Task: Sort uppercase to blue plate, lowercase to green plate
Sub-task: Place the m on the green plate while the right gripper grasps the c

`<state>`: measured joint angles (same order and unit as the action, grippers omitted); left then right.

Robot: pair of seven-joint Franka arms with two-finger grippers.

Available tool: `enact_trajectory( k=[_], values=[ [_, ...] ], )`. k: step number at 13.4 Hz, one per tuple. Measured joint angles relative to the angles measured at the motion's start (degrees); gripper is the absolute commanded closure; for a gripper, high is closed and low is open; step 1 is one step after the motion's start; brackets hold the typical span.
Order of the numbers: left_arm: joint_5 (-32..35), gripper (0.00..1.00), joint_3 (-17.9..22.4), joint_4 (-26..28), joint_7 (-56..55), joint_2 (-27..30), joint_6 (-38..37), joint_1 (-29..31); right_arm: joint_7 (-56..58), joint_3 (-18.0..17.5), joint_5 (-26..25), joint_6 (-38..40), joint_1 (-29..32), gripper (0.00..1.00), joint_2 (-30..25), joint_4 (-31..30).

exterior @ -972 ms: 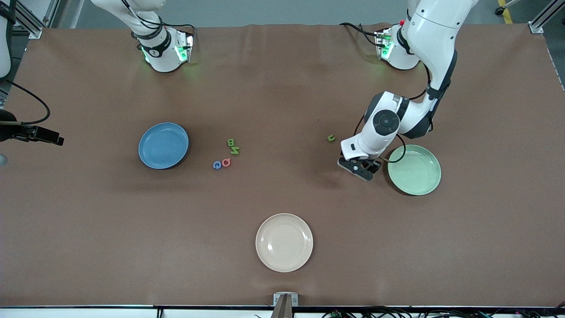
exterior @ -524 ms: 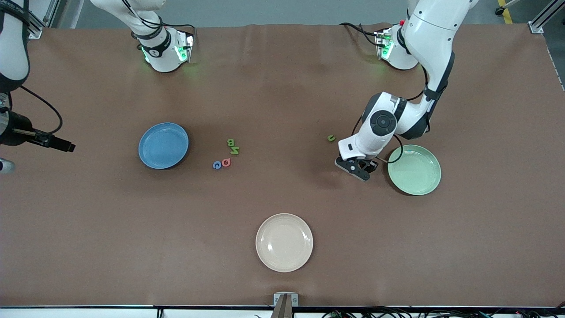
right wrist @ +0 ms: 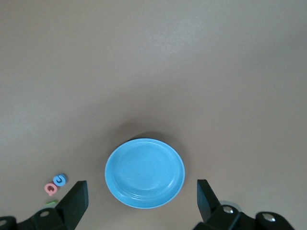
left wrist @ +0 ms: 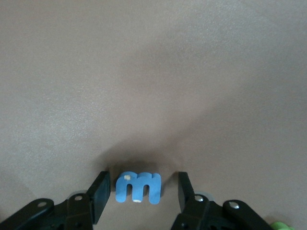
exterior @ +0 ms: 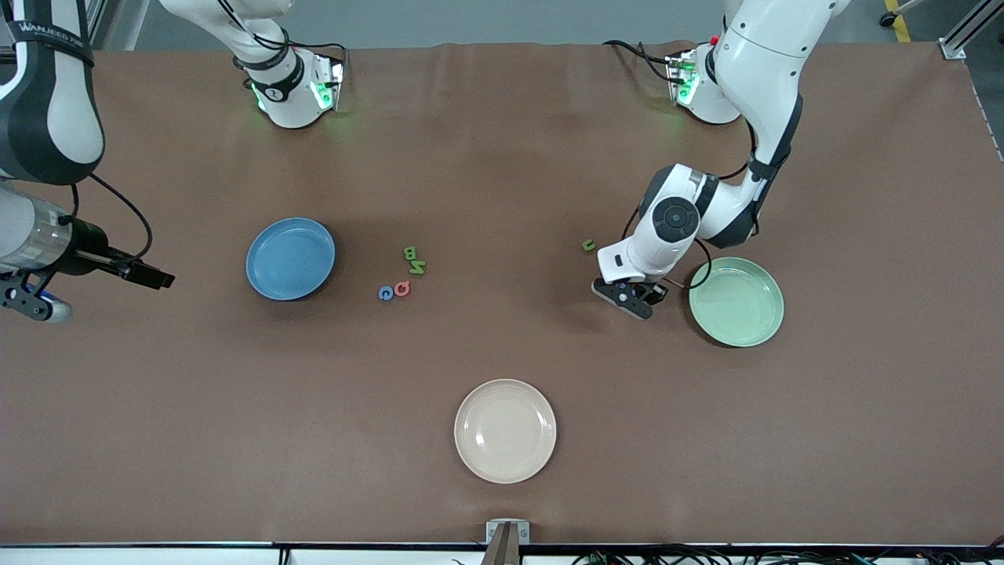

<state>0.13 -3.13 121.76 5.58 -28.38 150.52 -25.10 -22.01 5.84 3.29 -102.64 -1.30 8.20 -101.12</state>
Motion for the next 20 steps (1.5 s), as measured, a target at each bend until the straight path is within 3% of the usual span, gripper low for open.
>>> enact_trajectory(
  k=[6, 10, 14, 20],
  values=[
    [0.00, 0.84, 0.13, -0.06, 0.00, 0.08, -0.02, 0.11, -8.88, -0.12, 0.04, -13.64, -4.59, 0.00, 0.20, -10.45],
    [0.00, 0.85, 0.12, -0.34, 0.01, 0.36, -2.40, 0.21, -19.71, -0.21, 0.00, -21.48, -10.57, 0.00, 0.26, -16.37],
    [0.00, 0.85, 0.12, -1.54, 1.97, 5.93, -15.21, 1.28, -32.41, -0.25, -0.01, -33.11, -15.63, 0.00, 0.53, -25.48],
    [0.00, 0.85, 0.30, -0.76, 17.90, 12.41, -24.15, 11.53, -51.13, -0.31, -0.01, -38.85, -24.01, 0.02, 4.60, -27.36]
  ],
)
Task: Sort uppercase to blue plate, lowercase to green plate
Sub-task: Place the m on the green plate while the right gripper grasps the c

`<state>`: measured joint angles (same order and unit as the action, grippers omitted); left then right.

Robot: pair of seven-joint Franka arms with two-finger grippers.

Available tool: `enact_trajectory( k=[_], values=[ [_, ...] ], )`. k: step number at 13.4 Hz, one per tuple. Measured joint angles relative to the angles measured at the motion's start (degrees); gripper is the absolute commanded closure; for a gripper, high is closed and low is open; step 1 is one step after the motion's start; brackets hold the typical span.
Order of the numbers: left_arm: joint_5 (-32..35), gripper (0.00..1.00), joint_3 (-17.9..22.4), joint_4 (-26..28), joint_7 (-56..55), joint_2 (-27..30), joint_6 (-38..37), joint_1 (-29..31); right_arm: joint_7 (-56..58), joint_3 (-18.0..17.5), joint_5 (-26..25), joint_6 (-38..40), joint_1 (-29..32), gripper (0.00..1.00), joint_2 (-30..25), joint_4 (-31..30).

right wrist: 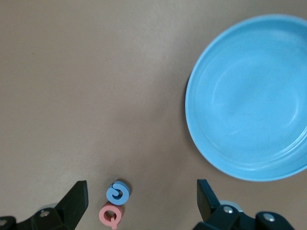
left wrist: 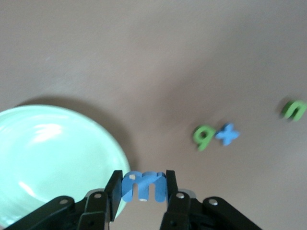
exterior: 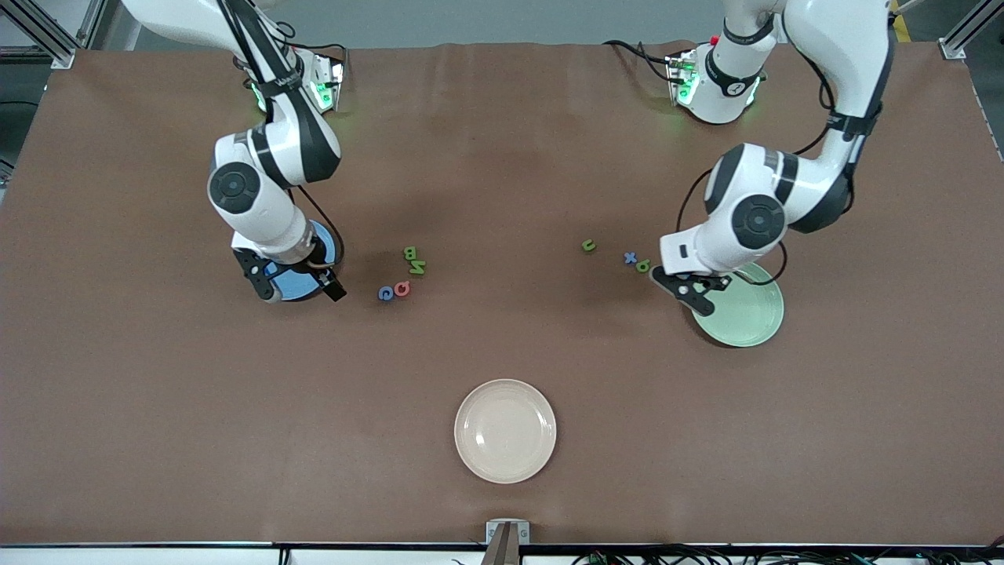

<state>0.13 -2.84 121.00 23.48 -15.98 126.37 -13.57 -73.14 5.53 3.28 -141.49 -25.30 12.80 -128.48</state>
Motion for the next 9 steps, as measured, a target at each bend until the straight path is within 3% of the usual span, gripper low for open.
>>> enact_trajectory(
  k=[5, 9],
  values=[
    [0.00, 0.82, 0.07, 1.97, 8.05, -0.03, 0.09, 8.94, -5.49, 0.00, 0.03, -5.81, -2.66, 0.03, 5.45, 0.33],
    [0.00, 0.82, 0.09, 2.34, 6.64, -0.98, 2.71, 11.67, -8.13, 0.00, 0.09, -6.79, -3.53, 0.05, 7.74, 1.87]
  ],
)
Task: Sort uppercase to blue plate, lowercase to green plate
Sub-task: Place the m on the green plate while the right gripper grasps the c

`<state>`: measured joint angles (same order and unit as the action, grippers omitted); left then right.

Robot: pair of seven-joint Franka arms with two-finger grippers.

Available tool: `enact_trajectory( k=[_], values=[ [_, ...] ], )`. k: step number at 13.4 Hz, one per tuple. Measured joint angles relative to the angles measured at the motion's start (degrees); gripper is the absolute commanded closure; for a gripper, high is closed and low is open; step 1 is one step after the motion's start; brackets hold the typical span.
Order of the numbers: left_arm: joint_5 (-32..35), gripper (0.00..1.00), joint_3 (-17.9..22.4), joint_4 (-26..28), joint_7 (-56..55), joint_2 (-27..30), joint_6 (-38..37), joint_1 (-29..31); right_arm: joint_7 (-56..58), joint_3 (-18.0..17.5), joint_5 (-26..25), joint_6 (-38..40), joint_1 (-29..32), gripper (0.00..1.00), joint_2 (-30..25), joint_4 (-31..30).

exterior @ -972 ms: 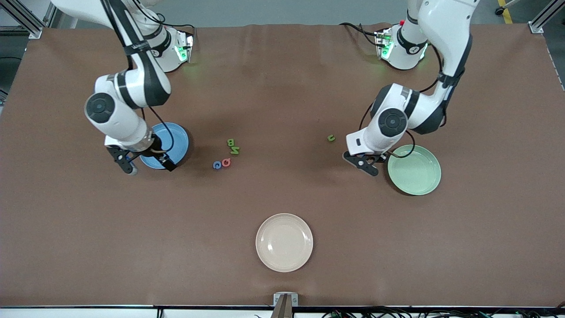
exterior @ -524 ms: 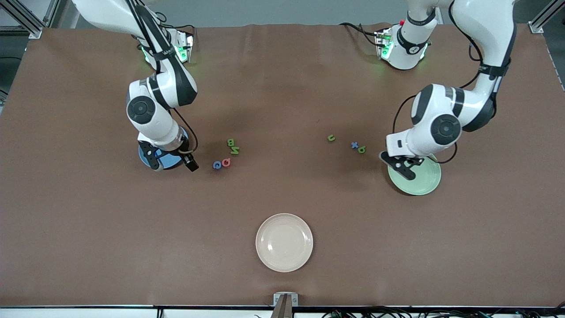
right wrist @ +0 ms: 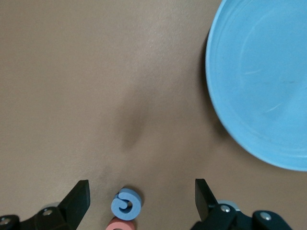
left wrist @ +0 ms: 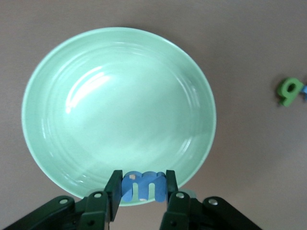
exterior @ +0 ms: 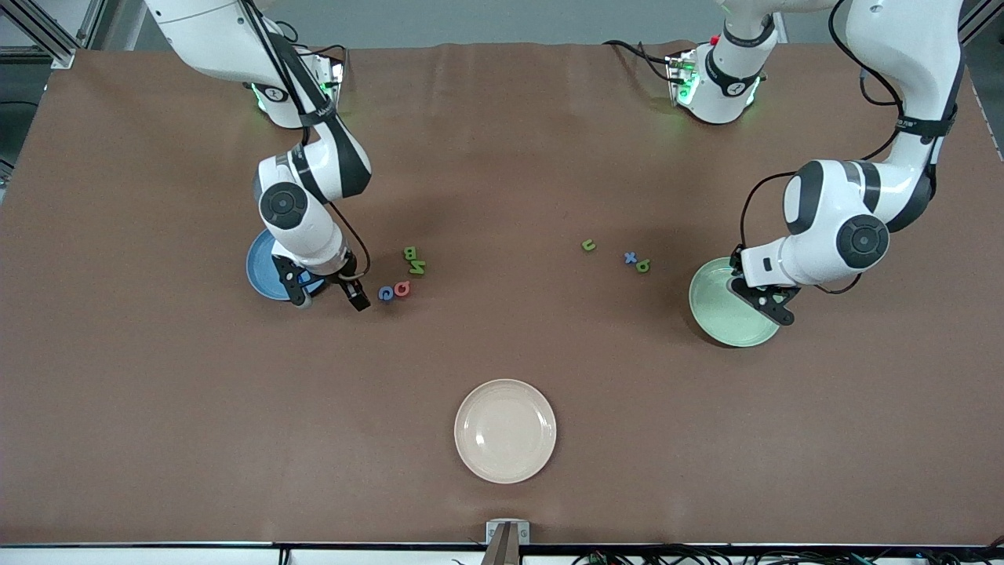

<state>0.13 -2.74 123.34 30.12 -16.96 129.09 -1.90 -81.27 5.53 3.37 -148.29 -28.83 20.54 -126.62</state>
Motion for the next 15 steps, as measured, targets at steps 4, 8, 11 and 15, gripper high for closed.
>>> enact_trajectory(
  k=[4, 8, 11, 15],
  values=[
    [0.00, 0.82, -0.15, 0.55, -6.55, -2.19, 4.13, -0.07, -2.40, -0.01, 0.03, 0.09, -1.60, 0.08, 2.59, 3.00],
    [0.00, 0.76, -0.12, 1.70, -8.46, -4.39, 8.49, -0.06, -3.56, 0.03, 0.09, 0.41, -1.67, 0.10, 5.91, 5.56],
    [0.86, 0.76, -0.03, 2.27, -8.53, -5.05, 9.33, 0.21, -4.25, -0.01, 0.24, 2.99, -1.95, 0.15, 8.56, 8.70],
    [2.18, 0.74, 0.00, 3.10, -8.55, -5.18, 9.36, 1.09, -4.36, -0.03, 3.03, 3.94, -2.12, 0.21, 9.12, 9.79]
  ],
)
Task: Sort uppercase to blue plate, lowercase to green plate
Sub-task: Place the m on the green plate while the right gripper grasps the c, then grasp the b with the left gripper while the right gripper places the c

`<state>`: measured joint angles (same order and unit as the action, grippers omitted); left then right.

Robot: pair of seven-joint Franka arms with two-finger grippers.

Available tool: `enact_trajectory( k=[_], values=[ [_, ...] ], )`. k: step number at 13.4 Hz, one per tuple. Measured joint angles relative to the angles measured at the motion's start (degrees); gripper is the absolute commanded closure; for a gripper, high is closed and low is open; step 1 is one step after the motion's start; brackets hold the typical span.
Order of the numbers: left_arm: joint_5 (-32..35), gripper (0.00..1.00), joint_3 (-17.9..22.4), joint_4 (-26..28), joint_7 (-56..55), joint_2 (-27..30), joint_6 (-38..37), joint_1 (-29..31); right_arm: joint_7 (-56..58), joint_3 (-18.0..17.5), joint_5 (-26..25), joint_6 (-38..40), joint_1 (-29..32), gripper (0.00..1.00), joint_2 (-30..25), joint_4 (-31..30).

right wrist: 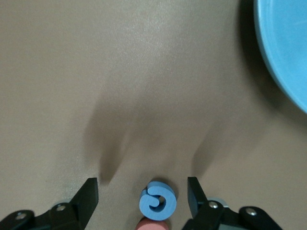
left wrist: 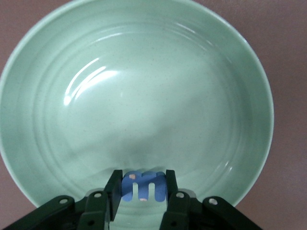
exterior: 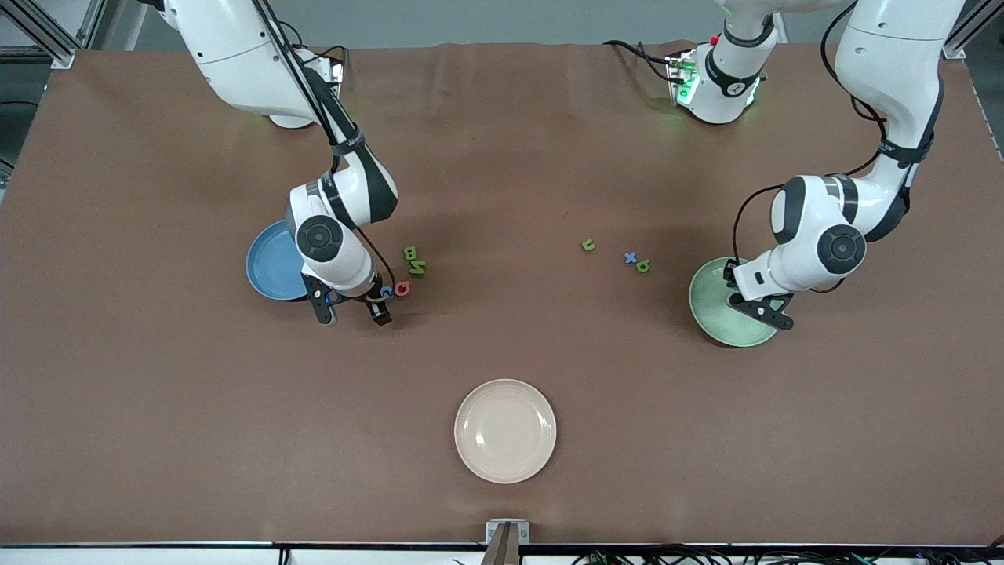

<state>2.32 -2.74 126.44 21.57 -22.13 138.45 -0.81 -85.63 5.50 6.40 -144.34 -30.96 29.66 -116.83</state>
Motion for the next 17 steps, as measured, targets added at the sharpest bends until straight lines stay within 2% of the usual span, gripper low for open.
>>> enact_trajectory(
  k=[1, 3, 7, 10, 12, 14, 17],
  values=[
    [0.01, 0.64, 0.00, 0.09, 0.00, 0.00, 0.00, 0.00, 0.00, -0.04, 0.25, 0.03, -0.05, 0.22, 0.01, 0.01],
    [0.05, 0.19, -0.01, 0.11, 0.00, 0.00, 0.02, 0.00, -0.05, -0.09, 0.32, 0.12, -0.06, 0.27, 0.05, 0.01],
    [0.24, 0.01, -0.12, 0.00, 0.04, 0.41, 0.65, -0.02, -0.13, -0.12, 0.34, 0.31, -0.07, 0.31, 0.25, 0.01],
    [0.24, 0.01, -0.51, -0.22, -0.59, 2.03, 0.65, -0.47, -0.19, -0.38, 0.39, 0.37, -0.07, 0.32, 0.34, 0.01],
    [0.24, 0.01, -1.93, -0.28, -4.92, 3.20, 0.65, -1.05, -0.32, -0.64, 0.43, 0.42, -0.08, 0.39, 0.35, 0.01],
    [0.75, 0.01, -4.38, -0.28, -13.56, 3.63, 0.65, -1.50, -0.36, -0.89, 0.45, 0.61, -0.09, 0.47, 0.40, 0.00],
    [5.00, 0.01, -7.04, -0.45, -33.60, 3.66, 0.65, -1.94, -0.38, -0.95, 0.47, 0.71, -0.09, 0.47, 0.45, 0.00]
  ],
)
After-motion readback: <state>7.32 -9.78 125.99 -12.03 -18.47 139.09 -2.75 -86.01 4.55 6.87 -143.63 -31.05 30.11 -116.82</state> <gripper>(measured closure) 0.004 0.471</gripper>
